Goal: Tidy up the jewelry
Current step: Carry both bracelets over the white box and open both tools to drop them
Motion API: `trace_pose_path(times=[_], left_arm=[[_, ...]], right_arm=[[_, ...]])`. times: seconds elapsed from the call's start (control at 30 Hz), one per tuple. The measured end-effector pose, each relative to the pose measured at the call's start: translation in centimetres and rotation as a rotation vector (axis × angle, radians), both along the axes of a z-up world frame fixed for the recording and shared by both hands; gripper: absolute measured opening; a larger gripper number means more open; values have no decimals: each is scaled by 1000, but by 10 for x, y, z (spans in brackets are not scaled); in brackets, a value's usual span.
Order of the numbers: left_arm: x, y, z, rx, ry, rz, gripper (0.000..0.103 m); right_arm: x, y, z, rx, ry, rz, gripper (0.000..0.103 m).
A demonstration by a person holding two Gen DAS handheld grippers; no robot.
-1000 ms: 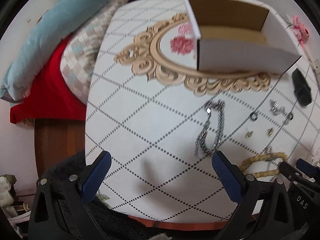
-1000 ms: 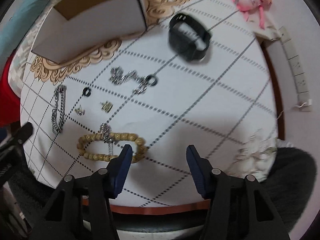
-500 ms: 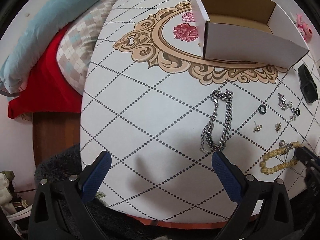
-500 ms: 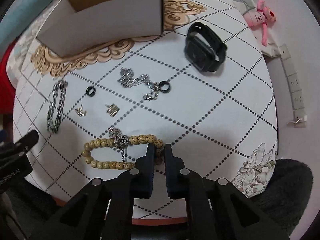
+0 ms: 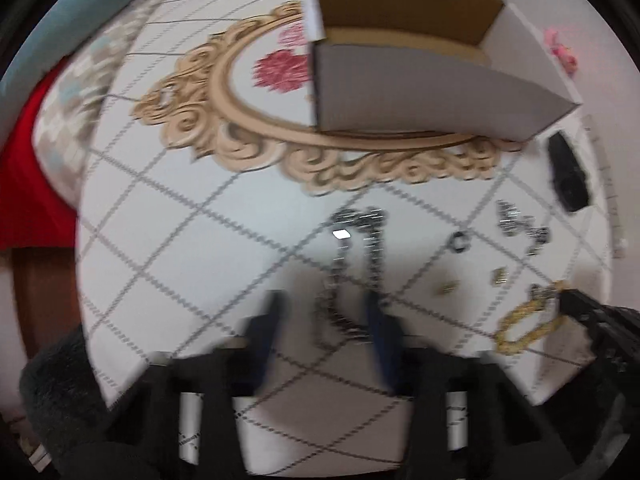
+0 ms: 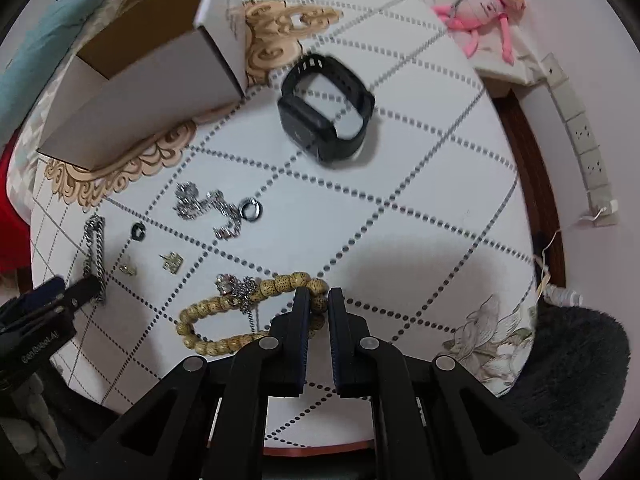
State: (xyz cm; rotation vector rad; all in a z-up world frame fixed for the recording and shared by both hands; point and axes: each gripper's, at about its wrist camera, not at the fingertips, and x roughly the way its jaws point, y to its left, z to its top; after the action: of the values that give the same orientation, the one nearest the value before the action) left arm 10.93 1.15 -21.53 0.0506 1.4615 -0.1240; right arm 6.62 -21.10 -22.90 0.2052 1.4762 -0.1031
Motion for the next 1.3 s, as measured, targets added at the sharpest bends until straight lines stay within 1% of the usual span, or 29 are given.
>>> trace_pose_path(times=[0.03,0.1,0.17,0.3,0.4,0.6,0.63,0.67,0.8,0.87,0.93,1.0,1.07,1.17,1.3], left_arm=[[1,-2,-1,17,4,-6,6],[2,-3,-1,17,-8,-13,5],[2,-1,1,-1,-9,-7,2],[-2,6,19,-40,-43,9,2],[-6,8,38,-66,-71,14,2],[-10,12,76,-115,-133,20,2],[-6,13,84,-121,-147,19,2],[-4,14,86,-127,-160,17,2],[0,11,115,-169,-208,10,2],[7,9,134,-199,-237,7,2],[15,6,152,-228,-263,5,2],[29,2,169,-254,-292,-1,2],[45,-3,179,-267,-308,-8,2],[71,-11,182,-270,-306,-28,2],[101,-18,170,-277,-260,-36,2]], right_arm=[[4,-4,-3,-9,0,9,10],[9,-6,-4,-17,1,12,10],[7,-1,-1,-12,-4,12,10],[4,-3,4,48,-30,7,10],[4,3,21,94,-68,23,9],[9,22,57,135,-138,80,9],[10,25,63,142,-150,88,9],[12,28,69,147,-161,98,9],[26,26,98,178,-223,126,9],[35,23,114,194,-252,138,9],[46,21,137,212,-295,149,9],[57,17,153,229,-327,155,9],[74,17,172,247,-360,164,9],[98,19,185,250,-381,179,9],[133,27,182,240,-356,198,9]])
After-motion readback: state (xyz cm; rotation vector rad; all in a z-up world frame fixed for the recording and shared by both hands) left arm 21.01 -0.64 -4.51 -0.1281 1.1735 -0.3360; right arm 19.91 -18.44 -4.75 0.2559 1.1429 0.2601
